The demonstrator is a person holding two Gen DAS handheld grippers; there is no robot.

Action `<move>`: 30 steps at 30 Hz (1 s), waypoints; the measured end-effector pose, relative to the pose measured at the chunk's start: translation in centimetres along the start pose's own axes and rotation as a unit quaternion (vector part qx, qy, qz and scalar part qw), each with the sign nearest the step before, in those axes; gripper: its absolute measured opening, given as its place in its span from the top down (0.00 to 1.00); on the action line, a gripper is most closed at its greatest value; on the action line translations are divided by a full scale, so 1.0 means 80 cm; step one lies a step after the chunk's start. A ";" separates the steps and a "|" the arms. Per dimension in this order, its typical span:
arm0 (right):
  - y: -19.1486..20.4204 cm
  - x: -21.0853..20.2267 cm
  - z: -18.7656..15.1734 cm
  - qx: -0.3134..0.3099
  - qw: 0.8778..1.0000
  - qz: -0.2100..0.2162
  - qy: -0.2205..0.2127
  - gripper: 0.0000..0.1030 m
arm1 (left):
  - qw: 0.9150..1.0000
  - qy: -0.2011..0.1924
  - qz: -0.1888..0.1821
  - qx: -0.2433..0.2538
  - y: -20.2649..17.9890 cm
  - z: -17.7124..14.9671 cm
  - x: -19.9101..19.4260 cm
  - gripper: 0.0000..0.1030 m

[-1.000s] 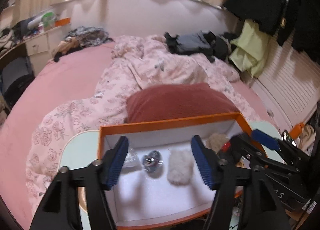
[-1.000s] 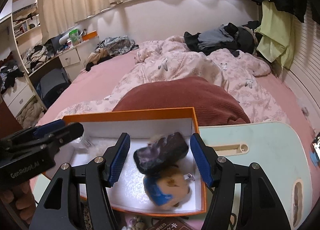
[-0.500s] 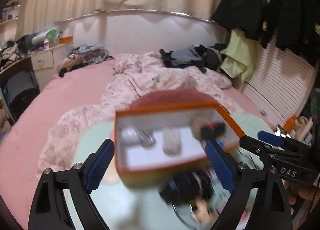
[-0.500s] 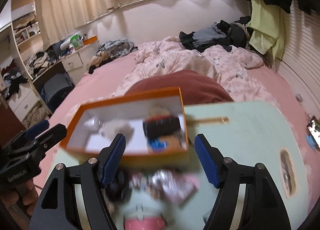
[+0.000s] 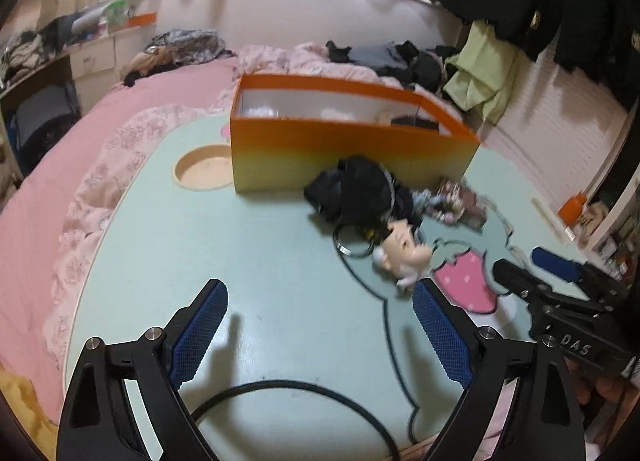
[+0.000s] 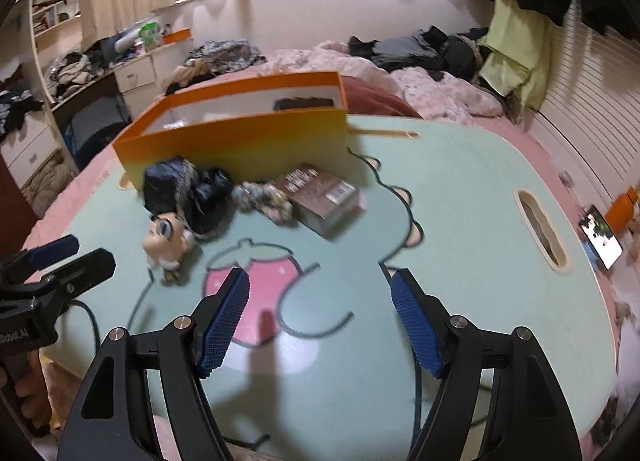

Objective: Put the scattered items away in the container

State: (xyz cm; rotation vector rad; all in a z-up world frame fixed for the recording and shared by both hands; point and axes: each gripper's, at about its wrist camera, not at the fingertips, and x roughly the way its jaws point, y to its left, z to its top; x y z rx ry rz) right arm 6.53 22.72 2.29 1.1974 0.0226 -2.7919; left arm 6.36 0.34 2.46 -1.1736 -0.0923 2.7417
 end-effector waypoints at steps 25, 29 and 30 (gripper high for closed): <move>0.009 0.013 -0.024 -0.023 1.000 -0.016 0.012 0.00 | 0.998 0.005 0.036 0.047 -0.017 -0.019 0.019 0.00; 0.009 0.013 -0.024 -0.023 1.000 -0.015 0.012 0.00 | 0.998 0.005 0.036 0.047 -0.017 -0.020 0.019 0.00; 0.009 0.013 -0.024 -0.023 1.000 -0.015 0.012 0.00 | 0.998 0.005 0.035 0.047 -0.017 -0.020 0.019 0.00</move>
